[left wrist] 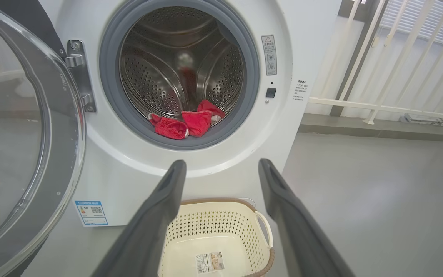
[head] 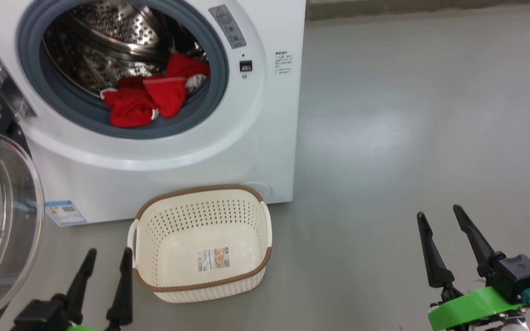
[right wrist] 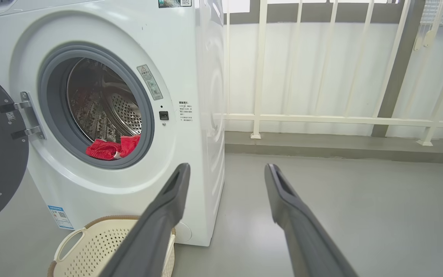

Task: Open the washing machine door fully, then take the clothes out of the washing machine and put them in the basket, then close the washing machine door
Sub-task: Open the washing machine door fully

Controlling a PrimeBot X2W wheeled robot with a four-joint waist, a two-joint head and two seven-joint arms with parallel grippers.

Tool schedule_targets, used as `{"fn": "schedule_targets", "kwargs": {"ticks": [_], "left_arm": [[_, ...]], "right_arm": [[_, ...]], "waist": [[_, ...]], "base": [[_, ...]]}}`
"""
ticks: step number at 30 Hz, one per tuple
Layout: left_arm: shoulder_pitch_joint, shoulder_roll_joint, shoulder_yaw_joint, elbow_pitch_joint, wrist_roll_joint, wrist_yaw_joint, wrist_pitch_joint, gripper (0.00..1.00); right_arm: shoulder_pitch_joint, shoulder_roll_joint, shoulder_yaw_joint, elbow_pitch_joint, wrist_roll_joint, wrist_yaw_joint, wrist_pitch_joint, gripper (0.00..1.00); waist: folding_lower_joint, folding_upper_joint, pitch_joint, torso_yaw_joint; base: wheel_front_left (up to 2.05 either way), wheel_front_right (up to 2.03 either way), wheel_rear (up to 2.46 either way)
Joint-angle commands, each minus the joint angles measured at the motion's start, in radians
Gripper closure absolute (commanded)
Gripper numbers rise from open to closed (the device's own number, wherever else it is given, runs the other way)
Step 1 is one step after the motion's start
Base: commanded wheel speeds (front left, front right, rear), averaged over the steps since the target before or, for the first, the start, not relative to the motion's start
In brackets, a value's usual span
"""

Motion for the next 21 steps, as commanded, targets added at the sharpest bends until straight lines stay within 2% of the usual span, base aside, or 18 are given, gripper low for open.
{"fn": "schedule_targets", "kwargs": {"ticks": [1,8,21], "left_arm": [[0.005,0.027,0.023,-0.020,0.020,0.000,-0.012,0.00],[0.060,0.044,0.006,-0.024,0.053,0.013,-0.019,0.00],[0.095,0.050,0.023,-0.064,0.043,0.032,-0.026,0.00]], "right_arm": [[0.005,-0.003,0.009,-0.038,-0.010,0.003,-0.006,0.00],[0.060,-0.003,-0.004,-0.076,-0.015,0.003,-0.006,0.00],[0.103,-0.003,-0.015,-0.115,-0.023,0.003,-0.006,0.00]], "waist": [[0.0000,-0.0001,-0.035,-0.018],[0.0000,-0.0001,-0.056,-0.020],[0.0000,-0.0001,-0.055,-0.023]], "base": [[0.00,0.00,0.00],[0.00,0.00,0.00],[0.00,0.00,0.00]]}}
